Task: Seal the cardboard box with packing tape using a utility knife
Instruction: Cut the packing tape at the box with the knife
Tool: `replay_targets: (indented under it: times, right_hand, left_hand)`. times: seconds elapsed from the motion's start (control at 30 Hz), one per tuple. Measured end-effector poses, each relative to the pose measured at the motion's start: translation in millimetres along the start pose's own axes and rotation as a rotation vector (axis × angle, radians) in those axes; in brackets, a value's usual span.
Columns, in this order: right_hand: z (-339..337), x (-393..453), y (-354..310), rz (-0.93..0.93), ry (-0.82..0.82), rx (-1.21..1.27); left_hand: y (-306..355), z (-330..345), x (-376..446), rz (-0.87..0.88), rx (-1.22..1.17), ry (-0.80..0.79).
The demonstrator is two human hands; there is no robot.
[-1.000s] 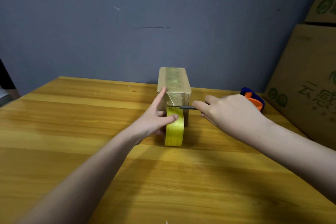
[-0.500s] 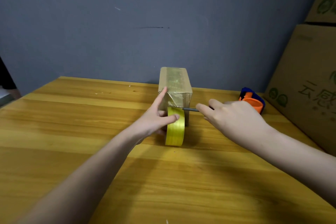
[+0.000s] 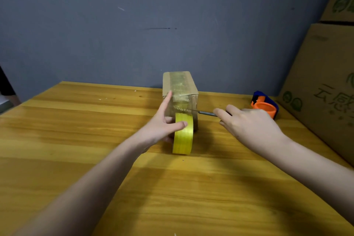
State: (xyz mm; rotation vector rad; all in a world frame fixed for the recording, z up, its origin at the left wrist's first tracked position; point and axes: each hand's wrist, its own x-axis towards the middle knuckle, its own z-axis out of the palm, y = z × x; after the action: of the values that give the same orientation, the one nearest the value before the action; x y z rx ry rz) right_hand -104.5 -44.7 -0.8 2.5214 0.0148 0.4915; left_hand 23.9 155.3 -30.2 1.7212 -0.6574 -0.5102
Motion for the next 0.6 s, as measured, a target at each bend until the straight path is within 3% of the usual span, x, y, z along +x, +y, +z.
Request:
replay_targets:
  times: [0.27, 0.47, 0.6]
  right_hand:
    - [11.4, -8.2, -5.3, 0.17, 0.005, 0.205]
    - [19.7, -17.2, -11.3, 0.306, -0.067, 0.397]
    - [24.2, -25.0, -14.0, 0.383, -0.109, 0.498]
  left_hand:
    - [-10.0, 7.6, -5.2, 0.104, -0.08, 0.039]
    - [-6.7, 24.9, -11.4, 0.076, -0.064, 0.244]
    - [-10.2, 31.1, -10.1, 0.082, 0.072, 0.324]
